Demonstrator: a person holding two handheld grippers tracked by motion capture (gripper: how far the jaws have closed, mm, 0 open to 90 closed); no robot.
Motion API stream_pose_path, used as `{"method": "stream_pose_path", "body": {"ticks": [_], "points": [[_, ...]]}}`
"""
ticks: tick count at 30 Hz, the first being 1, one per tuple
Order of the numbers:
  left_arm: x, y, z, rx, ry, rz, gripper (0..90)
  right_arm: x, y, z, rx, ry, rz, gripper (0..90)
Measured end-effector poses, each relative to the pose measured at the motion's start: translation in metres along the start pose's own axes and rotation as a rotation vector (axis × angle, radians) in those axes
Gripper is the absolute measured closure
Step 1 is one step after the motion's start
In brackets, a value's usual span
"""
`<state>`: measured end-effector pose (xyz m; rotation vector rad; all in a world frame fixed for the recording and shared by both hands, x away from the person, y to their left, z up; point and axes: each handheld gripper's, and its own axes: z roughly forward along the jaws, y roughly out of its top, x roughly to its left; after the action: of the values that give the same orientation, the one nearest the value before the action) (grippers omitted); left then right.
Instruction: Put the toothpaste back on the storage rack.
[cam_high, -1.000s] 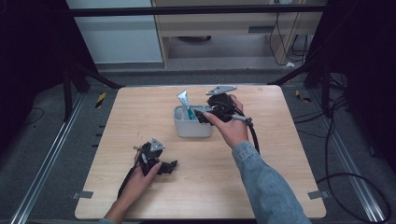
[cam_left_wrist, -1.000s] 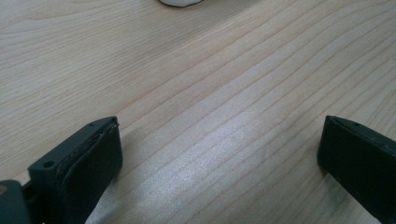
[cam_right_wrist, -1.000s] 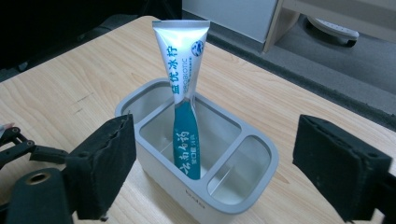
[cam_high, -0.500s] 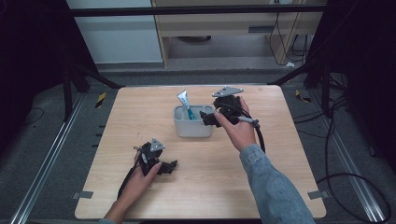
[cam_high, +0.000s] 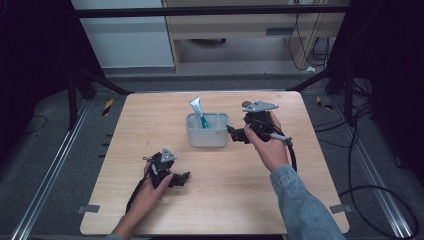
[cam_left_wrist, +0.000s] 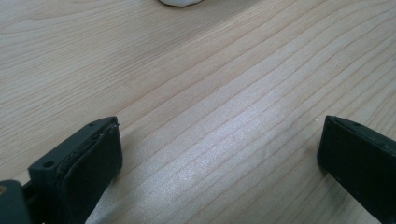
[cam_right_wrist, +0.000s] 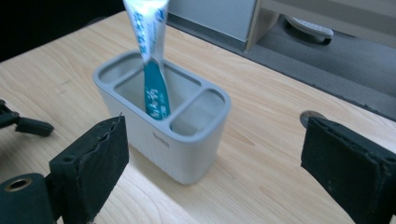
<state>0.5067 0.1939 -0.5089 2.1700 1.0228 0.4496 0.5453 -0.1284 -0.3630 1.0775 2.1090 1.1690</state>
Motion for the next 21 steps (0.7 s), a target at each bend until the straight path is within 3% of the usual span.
{"method": "stream_pose_path", "body": {"ticks": [12, 21], "points": [[0.000, 0.000, 0.000, 0.000, 0.000, 0.001, 0.0, -0.022, -0.030, 0.000, 0.021, -0.038, 0.031, 7.4], [0.000, 0.000, 0.000, 0.000, 0.001, -0.002, 0.0, -0.040, -0.059, -0.001, 0.051, -0.064, 0.082, 6.4]]}}
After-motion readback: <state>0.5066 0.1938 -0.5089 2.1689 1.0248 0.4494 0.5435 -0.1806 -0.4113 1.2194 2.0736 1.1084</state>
